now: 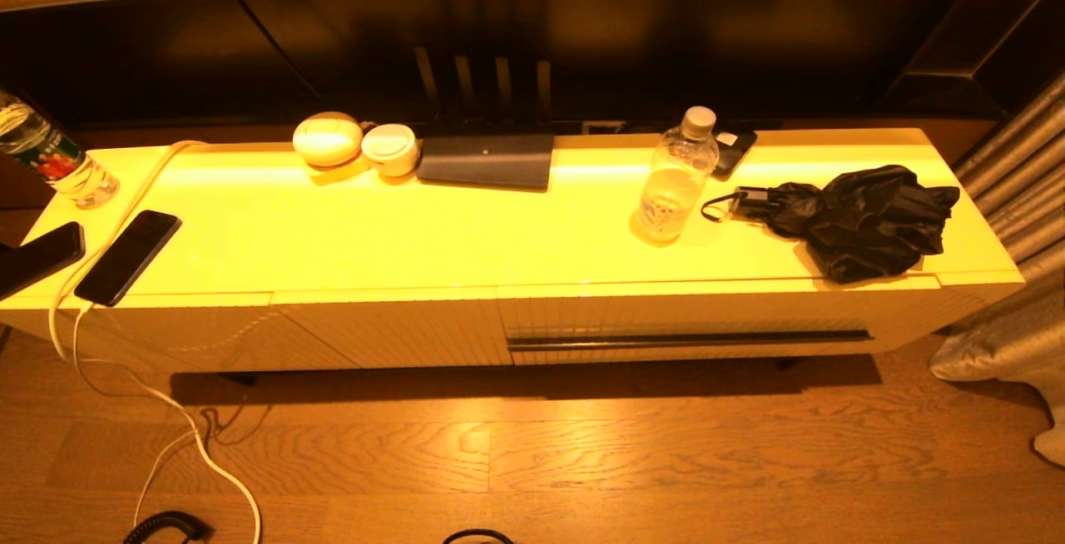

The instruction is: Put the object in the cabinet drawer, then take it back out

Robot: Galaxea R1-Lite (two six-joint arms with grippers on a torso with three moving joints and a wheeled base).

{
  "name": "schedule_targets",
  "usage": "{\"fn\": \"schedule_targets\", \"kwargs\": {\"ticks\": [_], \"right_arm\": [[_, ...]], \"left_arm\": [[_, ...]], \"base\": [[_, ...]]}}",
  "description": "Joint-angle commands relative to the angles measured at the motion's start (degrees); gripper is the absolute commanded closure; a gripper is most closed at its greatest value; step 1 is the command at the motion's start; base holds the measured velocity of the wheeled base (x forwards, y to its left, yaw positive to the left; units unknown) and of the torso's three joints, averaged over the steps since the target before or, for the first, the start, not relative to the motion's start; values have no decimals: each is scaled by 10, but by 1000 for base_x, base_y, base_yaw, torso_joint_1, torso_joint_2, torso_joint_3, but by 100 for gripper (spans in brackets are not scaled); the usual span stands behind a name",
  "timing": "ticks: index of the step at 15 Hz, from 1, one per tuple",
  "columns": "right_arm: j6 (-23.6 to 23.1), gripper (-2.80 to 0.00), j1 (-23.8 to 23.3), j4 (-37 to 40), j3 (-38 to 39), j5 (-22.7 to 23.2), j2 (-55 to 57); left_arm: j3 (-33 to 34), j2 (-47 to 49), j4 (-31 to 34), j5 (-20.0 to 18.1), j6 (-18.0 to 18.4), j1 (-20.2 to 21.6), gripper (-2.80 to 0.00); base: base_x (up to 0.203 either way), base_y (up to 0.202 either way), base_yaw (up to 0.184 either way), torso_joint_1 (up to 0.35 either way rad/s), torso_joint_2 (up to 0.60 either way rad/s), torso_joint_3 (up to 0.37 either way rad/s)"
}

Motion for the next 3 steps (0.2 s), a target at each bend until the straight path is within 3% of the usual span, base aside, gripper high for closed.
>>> {"fn": "schedule_targets", "kwargs": {"ticks": [1, 3], "right_arm": [[2, 0, 0, -1, 0, 1, 2], [2, 0, 0, -1, 0, 1, 1]], "left_arm": [[1, 0, 0, 0, 0, 0, 0], [1, 0, 0, 0, 0, 0, 0]], "base": [[0, 0, 0, 0, 0, 0], [0, 0, 0, 0, 0, 0]]}}
